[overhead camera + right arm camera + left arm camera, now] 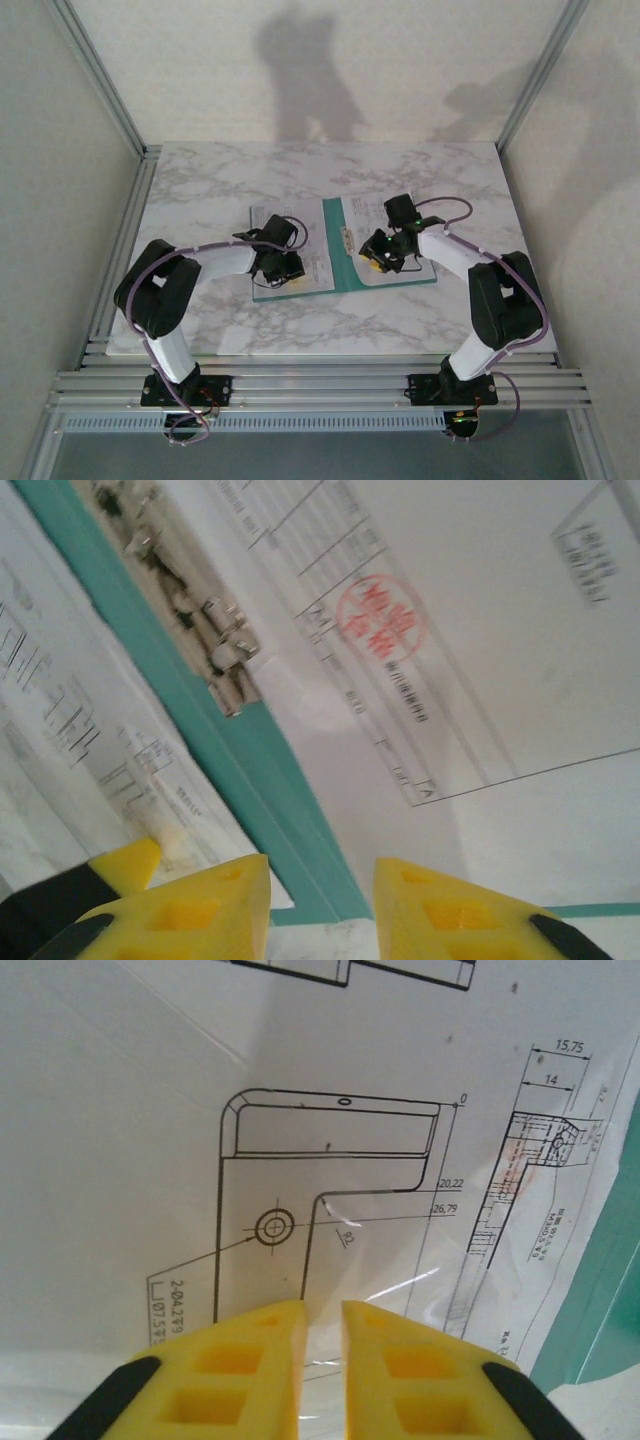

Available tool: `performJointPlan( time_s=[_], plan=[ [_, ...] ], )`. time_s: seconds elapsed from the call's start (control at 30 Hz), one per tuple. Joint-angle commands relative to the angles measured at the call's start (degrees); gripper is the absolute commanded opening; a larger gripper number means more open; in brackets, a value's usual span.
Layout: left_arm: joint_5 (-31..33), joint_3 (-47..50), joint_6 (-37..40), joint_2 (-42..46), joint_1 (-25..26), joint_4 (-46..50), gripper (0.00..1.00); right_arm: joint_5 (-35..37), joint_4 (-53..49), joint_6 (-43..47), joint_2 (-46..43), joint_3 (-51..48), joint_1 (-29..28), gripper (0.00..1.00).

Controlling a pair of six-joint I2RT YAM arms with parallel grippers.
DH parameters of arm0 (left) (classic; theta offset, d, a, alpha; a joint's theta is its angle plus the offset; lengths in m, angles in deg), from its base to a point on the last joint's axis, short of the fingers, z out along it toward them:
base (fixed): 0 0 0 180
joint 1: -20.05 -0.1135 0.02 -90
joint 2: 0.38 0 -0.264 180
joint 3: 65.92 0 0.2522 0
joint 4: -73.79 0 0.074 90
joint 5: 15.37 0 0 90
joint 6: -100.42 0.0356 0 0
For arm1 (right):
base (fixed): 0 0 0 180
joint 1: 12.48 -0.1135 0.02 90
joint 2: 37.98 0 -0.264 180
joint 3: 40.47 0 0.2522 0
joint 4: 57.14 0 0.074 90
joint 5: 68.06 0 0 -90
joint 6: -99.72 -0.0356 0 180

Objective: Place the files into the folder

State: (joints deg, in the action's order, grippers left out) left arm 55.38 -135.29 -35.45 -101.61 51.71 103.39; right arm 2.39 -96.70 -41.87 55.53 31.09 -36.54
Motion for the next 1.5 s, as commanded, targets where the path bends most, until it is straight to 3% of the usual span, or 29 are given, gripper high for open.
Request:
performJointPlan(
  time_s=[0.0, 0.27, 0.43, 1.03, 1.47],
  plan=[
    [2.1, -1.44, -0.93, 1.52, -0.15, 4.63, 0.23, -1.28, 2.1, 0.6, 0.61, 0.45, -2.47, 0.3],
    [-2.2, -5.39, -4.33, 4.59, -0.33, 1.84, 0.5, -1.76, 2.78, 1.06, 5.93, 2.79, -5.01, 0.22],
    [-1.38, -4.77, -3.26, 6.21, -2.35, 3.57, 0.52, -1.84, 2.42, 1.54, 8.96, 4.4, -5.87, 0.18],
    [-2.33, 7.9, 5.54, 14.52, -17.49, 7.34, 0.54, -0.71, 2.43, 2.11, 13.54, 1.77, -6.31, 0.1],
    [-3.59, 11.58, 8.91, 14.61, -20.06, 6.72, 0.57, 1.53, -1.75, 3.52, 15.26, 1.26, -6.33, 0.04]
  ],
)
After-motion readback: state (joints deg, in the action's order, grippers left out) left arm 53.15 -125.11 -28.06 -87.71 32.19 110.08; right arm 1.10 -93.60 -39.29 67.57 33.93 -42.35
